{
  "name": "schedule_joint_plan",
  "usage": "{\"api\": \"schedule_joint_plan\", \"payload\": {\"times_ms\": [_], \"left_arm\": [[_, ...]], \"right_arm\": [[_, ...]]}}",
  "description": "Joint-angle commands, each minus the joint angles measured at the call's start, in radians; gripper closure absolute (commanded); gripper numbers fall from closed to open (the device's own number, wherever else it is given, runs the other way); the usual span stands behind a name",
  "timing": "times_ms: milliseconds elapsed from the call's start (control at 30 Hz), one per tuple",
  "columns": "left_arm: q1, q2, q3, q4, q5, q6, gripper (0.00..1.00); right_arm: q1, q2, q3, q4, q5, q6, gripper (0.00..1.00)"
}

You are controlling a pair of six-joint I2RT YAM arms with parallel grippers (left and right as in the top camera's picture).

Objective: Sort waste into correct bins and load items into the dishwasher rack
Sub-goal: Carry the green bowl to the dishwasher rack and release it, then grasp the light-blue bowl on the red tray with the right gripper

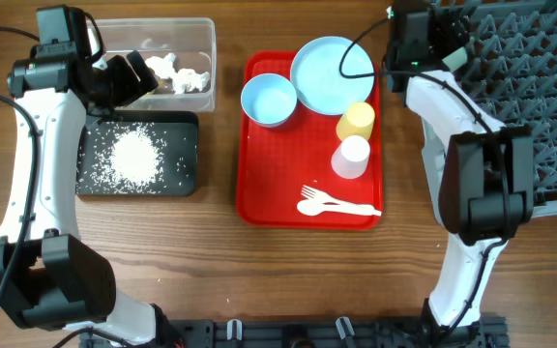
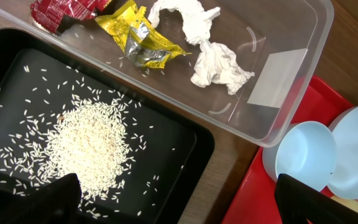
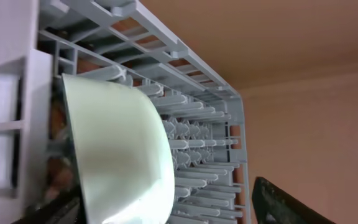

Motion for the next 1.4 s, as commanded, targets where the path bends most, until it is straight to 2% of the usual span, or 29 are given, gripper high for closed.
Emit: {"api": "schedule_joint_plan", "payload": {"times_ms": [0, 200, 333, 700, 833, 933, 1000, 1067, 1100, 1167, 1267, 1367], "left_arm": [[0.003, -0.002, 0.005, 0.0, 0.005, -0.012, 0.0], [0.003, -0.002, 0.005, 0.0, 0.005, -0.012, 0.0], [0.003, -0.002, 0.005, 0.0, 0.005, -0.012, 0.0], [0.003, -0.002, 0.005, 0.0, 0.005, -0.012, 0.0], [0.003, -0.002, 0.005, 0.0, 0.005, -0.012, 0.0], [0.003, -0.002, 0.005, 0.0, 0.005, -0.012, 0.0], [0.003, -0.002, 0.005, 0.0, 0.005, -0.012, 0.0], [0.003, -0.002, 0.005, 0.0, 0.005, -0.012, 0.0], [0.003, -0.002, 0.005, 0.0, 0.005, -0.012, 0.0], [0.003, -0.002, 0.005, 0.0, 0.005, -0.012, 0.0], [0.003, -0.002, 0.005, 0.0, 0.005, -0.012, 0.0], [0.003, -0.002, 0.005, 0.0, 0.005, -0.012, 0.0]], "right_arm": [[0.026, 0.015, 0.002, -0.005, 0.052, 0.026, 0.19], [0.043, 0.014, 0.003, 0.085, 0.162, 0.052, 0.14], [0.054, -0.007, 0.003, 0.088, 0.165, 0.094, 0.12], [0.198, -0.029, 0.003, 0.013, 0.057, 0.317, 0.09], [0.262, -0.092, 0.003, -0.018, 0.003, 0.399, 0.06], [0.311, -0.2, 0.01, -0.12, -0.156, 0.536, 0.06], [0.332, -0.285, 0.02, -0.267, -0.456, 0.698, 0.09], [0.333, -0.336, 0.02, -0.374, -0.785, 0.856, 0.16], [0.332, -0.339, 0.02, -0.417, -0.892, 0.939, 0.23], [0.333, -0.319, 0.01, -0.492, -1.011, 1.052, 0.28], [0.335, -0.272, 0.002, -0.596, -1.066, 1.181, 0.38], [0.344, -0.204, 0.002, -0.666, -1.076, 1.249, 0.4]]}}
